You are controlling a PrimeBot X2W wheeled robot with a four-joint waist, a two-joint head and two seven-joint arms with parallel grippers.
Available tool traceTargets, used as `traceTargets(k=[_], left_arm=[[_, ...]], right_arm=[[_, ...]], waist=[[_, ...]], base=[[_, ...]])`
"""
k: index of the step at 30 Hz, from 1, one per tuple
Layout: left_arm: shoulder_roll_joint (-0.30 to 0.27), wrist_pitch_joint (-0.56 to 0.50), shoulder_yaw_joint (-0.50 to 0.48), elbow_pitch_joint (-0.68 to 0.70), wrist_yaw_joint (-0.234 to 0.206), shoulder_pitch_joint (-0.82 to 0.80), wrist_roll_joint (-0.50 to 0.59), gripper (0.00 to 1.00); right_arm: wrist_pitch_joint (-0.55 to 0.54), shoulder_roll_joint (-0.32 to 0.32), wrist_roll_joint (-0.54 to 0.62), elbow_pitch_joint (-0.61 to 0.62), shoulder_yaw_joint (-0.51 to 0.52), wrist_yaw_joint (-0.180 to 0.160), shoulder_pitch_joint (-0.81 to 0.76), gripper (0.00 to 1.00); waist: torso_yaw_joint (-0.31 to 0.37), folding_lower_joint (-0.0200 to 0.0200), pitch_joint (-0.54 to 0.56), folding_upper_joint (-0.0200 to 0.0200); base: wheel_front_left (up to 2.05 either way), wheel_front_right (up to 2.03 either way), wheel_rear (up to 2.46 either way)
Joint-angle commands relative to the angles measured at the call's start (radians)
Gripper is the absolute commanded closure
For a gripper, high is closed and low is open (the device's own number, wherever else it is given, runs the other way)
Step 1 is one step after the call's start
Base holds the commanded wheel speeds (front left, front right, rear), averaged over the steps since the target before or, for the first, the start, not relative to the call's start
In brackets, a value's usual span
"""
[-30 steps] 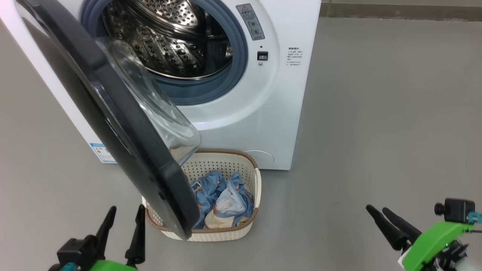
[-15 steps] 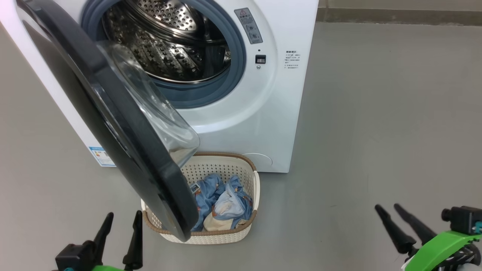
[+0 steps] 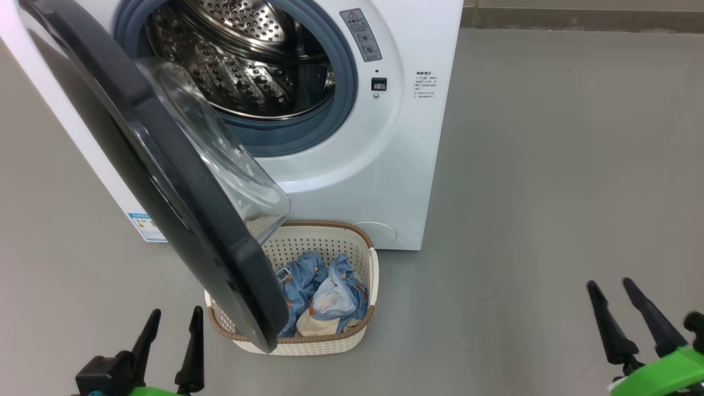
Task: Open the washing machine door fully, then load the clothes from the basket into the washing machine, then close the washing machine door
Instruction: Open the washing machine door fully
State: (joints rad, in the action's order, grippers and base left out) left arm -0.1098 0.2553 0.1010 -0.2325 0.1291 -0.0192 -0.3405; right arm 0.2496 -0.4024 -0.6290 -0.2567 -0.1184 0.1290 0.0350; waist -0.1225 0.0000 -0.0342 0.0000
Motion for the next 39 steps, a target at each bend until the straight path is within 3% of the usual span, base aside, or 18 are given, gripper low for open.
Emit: traceTargets(k=[1,10,22,23,24,33,39], left_arm=[[-0.014,0.006,-0.038,0.026,0.002,-0.023,0.005,0.0],[-0.014,0.006,-0.038,0.024,0.002,-0.029,0.006,0.0],[-0.006,0.006,-0.05,0.009,0.002,-0.041,0.005,0.0],[-0.005,0.006,-0.055,0.006,0.002,-0.045,0.004,0.53],[-0.004,0.006,-0.067,0.005,0.002,-0.052,0.004,1.0],[0.043,0.006,-0.227,0.213,0.002,-0.123,-0.021,1.0],[0.057,0.006,-0.131,0.477,0.001,-0.134,-0.02,1.0]], right_arm=[[0.012,-0.002,0.04,0.035,0.025,0.002,-0.023,0.0],[0.012,0.071,0.207,0.038,0.145,0.002,-0.097,0.0],[0.012,0.113,0.248,0.022,0.17,0.002,-0.123,0.0],[0.012,0.113,0.248,0.022,0.169,0.002,-0.123,0.0],[0.012,0.112,0.248,0.022,0.168,0.002,-0.123,0.0],[0.012,0.107,0.247,0.025,0.153,0.002,-0.124,0.0],[0.012,0.106,0.244,0.028,0.15,0.002,-0.124,0.0]], waist=[[0.0,0.0,0.002,0.0],[-0.008,0.0,-0.002,0.0],[-0.018,0.0,-0.006,0.0],[-0.019,0.0,-0.004,0.0],[-0.021,0.0,-0.004,0.0],[-0.037,0.0,-0.001,0.0],[-0.039,0.0,0.0,0.0]], base=[[0.0,0.0,0.0],[0.0,0.0,0.0],[0.0,0.0,0.0],[0.0,0.0,0.0],[0.0,0.0,0.0],[0.0,0.0,0.0],[0.0,0.0,0.0]])
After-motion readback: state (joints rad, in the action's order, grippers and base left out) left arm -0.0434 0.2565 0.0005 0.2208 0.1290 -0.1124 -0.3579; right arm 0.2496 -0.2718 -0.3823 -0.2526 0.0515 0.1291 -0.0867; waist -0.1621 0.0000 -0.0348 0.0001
